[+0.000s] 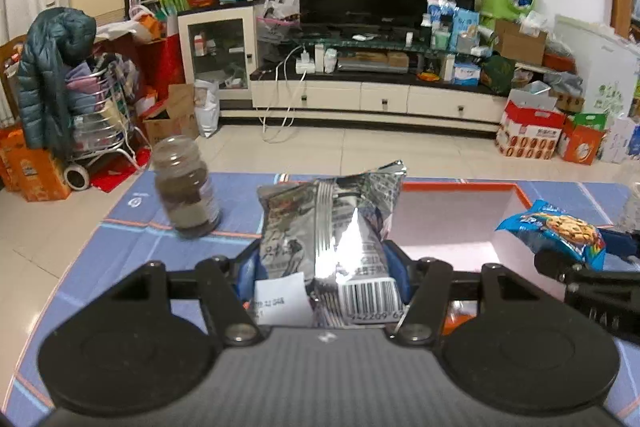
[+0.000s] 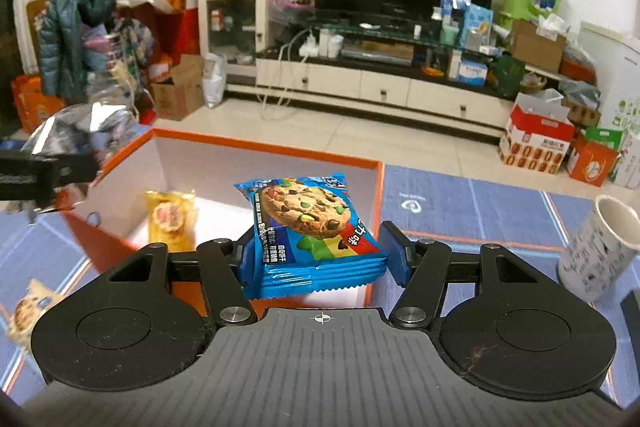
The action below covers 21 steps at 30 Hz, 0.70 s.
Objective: Organize snacks
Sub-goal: 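Lift both packets over the orange box and open both tools to drop them, then move both open tools back to the snack pile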
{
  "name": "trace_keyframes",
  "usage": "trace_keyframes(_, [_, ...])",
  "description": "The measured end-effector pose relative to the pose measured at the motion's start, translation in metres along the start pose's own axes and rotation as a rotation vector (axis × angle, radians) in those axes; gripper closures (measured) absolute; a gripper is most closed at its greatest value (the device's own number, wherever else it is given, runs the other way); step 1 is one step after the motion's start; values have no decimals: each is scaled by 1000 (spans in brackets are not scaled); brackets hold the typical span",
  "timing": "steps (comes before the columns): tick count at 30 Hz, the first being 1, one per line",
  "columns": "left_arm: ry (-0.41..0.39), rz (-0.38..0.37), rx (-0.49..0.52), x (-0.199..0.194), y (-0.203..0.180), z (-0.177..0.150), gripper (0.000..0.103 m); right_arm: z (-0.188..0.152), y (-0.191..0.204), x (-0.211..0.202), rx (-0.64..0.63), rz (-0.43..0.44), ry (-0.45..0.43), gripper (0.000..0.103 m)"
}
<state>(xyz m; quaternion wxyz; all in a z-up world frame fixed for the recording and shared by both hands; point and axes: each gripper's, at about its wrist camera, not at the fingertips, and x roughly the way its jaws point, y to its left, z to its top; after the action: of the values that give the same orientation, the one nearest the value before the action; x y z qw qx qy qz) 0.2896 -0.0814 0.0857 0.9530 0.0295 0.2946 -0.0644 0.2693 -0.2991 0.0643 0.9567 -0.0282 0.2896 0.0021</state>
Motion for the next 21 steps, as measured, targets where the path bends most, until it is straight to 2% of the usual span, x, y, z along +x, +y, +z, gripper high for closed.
trace_keyframes(2, [23,-15,-1,22,-7,8,41,10,2,17,-10,-11,12,55])
trace_keyframes(3, [39,-28,3,33,-10,10,35,15,3,25,-15,-18,23,54])
trace_keyframes(4, [48,-32,0,41,-11,12,21,19,5,33,-24,-20,41,53])
trace_keyframes(5, [58,-20,-6,45,-12,13,16,22,5,40,-26,-20,53,48])
trace_keyframes(7, [30,-18,-1,35,-10,14,8,28,5,37,-8,-30,30,46])
trace_keyframes(9, [-19,-36,14,11,-4,10,8,27,3,17,15,-14,-26,41])
trace_keyframes(10, [-26,-39,13,0,2,6,8,25,1,7,23,-11,-51,34])
trace_keyframes(11, [-29,-43,2,-14,11,0,7,19,0,-8,28,-17,-77,29])
trace_keyframes(14, [-39,-39,-48,-51,40,-23,7,-9,-7,-54,45,-28,-132,26])
trace_keyframes(19, [1,40,-158,-96,81,-89,6,-83,-15,-113,110,-48,-104,24])
trace_keyframes(21, [31,40,-198,-104,86,-115,6,-106,-16,-127,122,-53,-76,23])
